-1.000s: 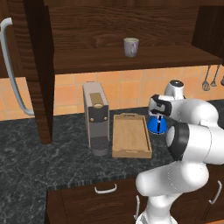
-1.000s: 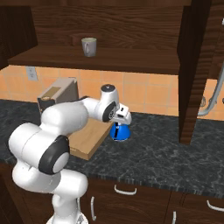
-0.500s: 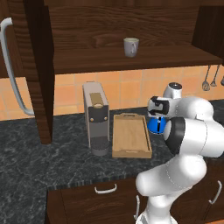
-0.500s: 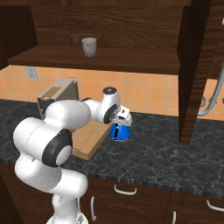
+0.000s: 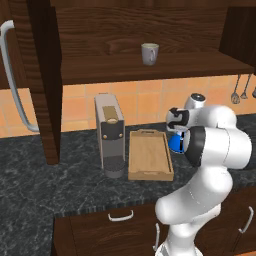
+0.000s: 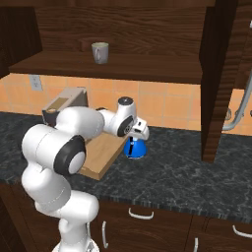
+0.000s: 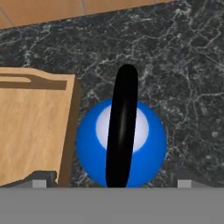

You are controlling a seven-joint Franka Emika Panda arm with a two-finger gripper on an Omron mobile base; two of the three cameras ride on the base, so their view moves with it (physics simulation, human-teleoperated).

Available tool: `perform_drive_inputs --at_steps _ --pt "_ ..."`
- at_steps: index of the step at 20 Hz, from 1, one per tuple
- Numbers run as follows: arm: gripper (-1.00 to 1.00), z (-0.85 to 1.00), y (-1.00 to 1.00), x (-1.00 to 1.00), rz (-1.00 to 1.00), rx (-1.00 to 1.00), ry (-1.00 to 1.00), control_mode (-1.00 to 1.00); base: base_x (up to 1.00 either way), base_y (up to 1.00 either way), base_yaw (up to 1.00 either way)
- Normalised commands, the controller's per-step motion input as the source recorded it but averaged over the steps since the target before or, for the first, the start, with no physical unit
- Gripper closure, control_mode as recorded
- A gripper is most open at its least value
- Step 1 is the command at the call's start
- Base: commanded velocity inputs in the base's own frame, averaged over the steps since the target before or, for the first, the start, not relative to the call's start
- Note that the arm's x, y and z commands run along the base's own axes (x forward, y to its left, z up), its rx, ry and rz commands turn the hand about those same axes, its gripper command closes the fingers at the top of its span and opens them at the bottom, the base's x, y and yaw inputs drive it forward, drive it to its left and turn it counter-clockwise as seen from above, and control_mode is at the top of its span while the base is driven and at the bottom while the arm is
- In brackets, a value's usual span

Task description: Pick the kettle from the counter and place it on the tray. Then pick the mug from the cabinet and place it on the tray. Then close the cabinet doors.

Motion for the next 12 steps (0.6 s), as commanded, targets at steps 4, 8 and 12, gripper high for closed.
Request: perform_drive_inputs --at_steps 4,8,12 --pt "-1.00 -0.04 -0.01 0.29 0.00 0.01 0.00 -1.00 0.00 0.00 0.00" --pt "-1.00 -0.11 -0.13 0.22 0.00 0.02 0.00 -1.00 0.00 0.00 0.00" --pt "-1.00 -0.13 -0.10 0.05 0.00 0.02 0.00 -1.00 0.00 0.00 0.00"
